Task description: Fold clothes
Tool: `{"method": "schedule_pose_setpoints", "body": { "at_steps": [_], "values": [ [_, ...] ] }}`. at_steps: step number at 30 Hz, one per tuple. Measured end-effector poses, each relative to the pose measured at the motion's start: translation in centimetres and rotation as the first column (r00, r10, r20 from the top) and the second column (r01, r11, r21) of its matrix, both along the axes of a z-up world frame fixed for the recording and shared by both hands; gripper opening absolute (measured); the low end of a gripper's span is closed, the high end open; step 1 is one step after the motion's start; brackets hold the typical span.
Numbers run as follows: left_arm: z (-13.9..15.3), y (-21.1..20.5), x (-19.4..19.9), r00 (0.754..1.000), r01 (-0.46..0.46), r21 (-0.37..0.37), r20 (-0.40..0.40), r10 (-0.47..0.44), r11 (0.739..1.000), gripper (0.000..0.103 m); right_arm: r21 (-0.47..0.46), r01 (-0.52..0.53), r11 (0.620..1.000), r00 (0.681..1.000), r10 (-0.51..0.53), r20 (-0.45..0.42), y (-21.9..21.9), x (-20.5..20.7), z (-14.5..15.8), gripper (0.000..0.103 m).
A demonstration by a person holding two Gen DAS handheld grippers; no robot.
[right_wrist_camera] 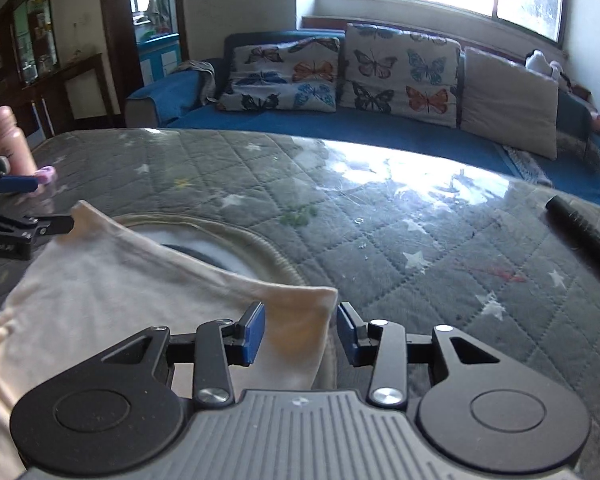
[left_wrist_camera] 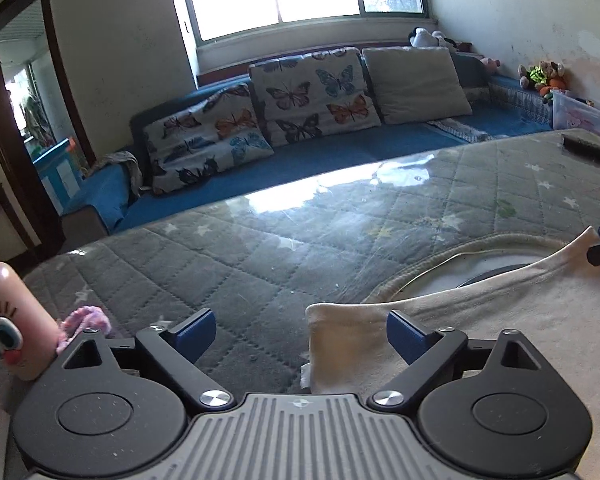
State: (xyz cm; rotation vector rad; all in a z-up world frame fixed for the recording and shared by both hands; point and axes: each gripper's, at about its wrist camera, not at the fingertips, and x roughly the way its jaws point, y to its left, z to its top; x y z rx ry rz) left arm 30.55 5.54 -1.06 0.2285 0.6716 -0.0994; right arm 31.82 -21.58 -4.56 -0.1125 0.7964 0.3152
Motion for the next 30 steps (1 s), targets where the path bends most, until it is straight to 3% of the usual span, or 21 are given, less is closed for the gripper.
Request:
{"method": "schedule_pose_setpoints", "body": {
  "at_steps": [2,4,5,7,9,10,18,30],
  "values": [
    [-0.5,0.1,0.6,1.0,0.002,-0.006,-0.023,-0.002,1.0,0.082,0.008,0.008,1.0,1.0,-0.008,-0.013,-0.2,1.0,-0.6,0.039],
    [-0.7,0.0,0.7,0.999,0.007,-0.026,-0.038,-0.008,1.0,0.067,0.03,0.01,0.999,1.0,-0.01,-0.021,-0.4,1.4,-1.0,0.035],
    [-0.8,0.0,0.7,0.999,0.015,-0.037,-0.044,-0.016,0.999,0.062,0.037,0.01,0.999,1.0,-0.01,-0.022,-0.5,1.4,-1.1,0.029],
    [-0.9,0.0,0.7,0.998,0.038,-0.058,-0.05,-0.04,0.998,0.034,0.041,0.008,0.999,1.0,-0.007,-0.019,-0.5,1.2,-1.1,0.018],
    [-0.7,0.0,0.4,0.997,0.055,-0.074,-0.046,-0.058,0.996,0.013,0.055,0.008,0.998,1.0,-0.007,-0.01,-0.6,0.7,-0.7,0.007],
    [-0.4,-0.1,0.0,0.997,0.061,-0.075,-0.035,-0.063,0.995,0.01,0.065,0.008,0.998,1.0,-0.007,-0.005,-0.7,0.4,-0.4,0.007],
    [3.2,0.6,-4.2,0.993,0.103,-0.099,0.069,-0.096,0.99,0.007,0.131,-0.016,0.991,0.998,0.007,0.065,-1.2,-3.0,3.0,0.006],
    [8.1,2.8,-14.3,0.973,0.133,-0.144,0.208,-0.101,0.981,0.007,0.182,-0.086,0.979,0.979,0.049,0.196,-3.1,-13.0,8.9,0.006]
  ]
}}
